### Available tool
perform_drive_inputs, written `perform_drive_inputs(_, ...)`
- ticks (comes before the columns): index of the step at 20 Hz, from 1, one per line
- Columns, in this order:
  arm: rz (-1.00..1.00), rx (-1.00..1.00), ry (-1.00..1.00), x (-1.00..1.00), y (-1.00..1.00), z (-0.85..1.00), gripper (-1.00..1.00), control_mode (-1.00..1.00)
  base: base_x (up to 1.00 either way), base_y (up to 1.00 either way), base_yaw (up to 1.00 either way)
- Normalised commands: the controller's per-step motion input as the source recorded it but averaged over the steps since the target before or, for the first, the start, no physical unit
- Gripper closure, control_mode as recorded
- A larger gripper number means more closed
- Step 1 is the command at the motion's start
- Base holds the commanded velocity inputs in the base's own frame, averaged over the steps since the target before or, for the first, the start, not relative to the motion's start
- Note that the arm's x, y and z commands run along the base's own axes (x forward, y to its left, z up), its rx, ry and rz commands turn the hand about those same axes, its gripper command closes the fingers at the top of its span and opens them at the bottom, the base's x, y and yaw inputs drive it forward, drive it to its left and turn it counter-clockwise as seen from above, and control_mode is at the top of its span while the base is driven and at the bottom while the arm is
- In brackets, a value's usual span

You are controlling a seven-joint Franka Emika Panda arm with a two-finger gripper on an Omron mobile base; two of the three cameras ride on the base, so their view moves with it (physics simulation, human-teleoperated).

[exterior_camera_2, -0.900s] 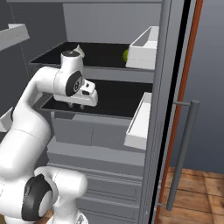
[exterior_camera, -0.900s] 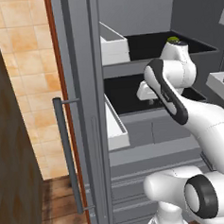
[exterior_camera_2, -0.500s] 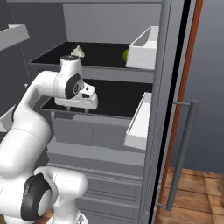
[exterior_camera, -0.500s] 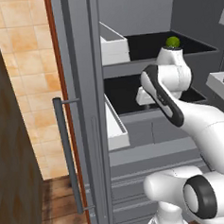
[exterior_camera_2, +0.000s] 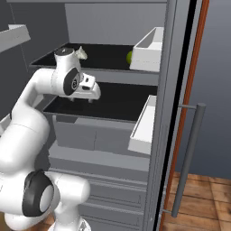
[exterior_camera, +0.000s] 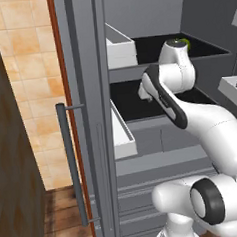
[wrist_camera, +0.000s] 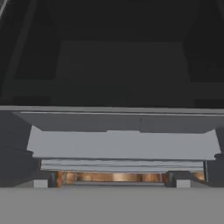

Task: Grab the garlic and lime from the fridge, place them in the blender, close the lid, and turn on the blender to create a marinade.

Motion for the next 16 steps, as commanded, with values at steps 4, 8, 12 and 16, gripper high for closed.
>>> perform_drive_inputs(4,-0.01,-0.1,-0.16,0.14,0.19,1.0,-1.0,-1.0,0.0,0.0,0.0)
perform_drive_inputs(8,-0.02,-0.03,-0.04,0.0,0.08,0.79,-1.0,-1.0,0.0,0.0,0.0)
perform_drive_inputs(12,0.0,0.0,0.0,0.05,0.0,0.22,-1.0,-1.0,0.0,0.0,0.0)
perform_drive_inputs(16,0.03,0.0,-0.04,0.02,0.01,0.26,-1.0,-1.0,0.0,0.0,0.0)
